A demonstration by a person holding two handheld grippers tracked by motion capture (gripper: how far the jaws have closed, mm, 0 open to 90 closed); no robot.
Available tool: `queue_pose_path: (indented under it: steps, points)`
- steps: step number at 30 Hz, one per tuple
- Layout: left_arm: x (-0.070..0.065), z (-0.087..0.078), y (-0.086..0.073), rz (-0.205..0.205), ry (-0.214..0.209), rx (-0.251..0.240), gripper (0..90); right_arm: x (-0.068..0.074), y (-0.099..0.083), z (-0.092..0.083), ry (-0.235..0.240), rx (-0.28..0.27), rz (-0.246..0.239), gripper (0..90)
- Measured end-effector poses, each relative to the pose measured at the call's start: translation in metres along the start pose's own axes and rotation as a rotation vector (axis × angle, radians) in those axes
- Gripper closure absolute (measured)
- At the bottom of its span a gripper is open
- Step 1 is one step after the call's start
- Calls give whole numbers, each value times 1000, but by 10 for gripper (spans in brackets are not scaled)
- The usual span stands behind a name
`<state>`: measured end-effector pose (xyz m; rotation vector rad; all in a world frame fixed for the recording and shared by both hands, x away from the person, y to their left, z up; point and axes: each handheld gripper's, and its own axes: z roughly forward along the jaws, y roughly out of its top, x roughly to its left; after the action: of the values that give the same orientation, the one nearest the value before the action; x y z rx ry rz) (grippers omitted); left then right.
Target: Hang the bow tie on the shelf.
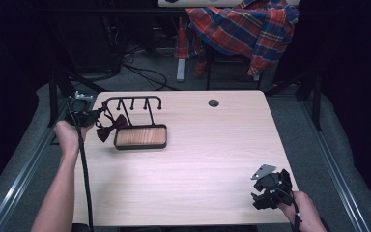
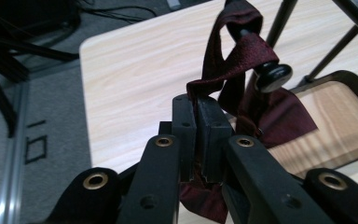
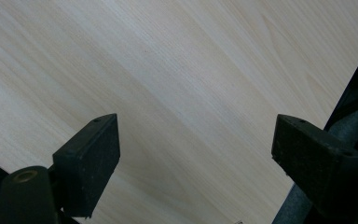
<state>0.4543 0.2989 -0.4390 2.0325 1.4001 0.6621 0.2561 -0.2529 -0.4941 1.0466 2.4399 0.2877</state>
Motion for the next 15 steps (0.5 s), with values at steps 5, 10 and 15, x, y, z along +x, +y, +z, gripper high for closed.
queue_pose_path:
  steps: [5, 10, 15]
  points:
    - [1, 3, -1, -5, -16, 8, 858, 0, 0, 0, -4, -9, 9, 150]
    - [2, 2, -2, -14, -28, 7, 854, 0, 0, 0, 0, 5, -3, 150]
    - [4, 2, -4, -29, -32, 7, 819, 0, 0, 0, -1, 3, -2, 150]
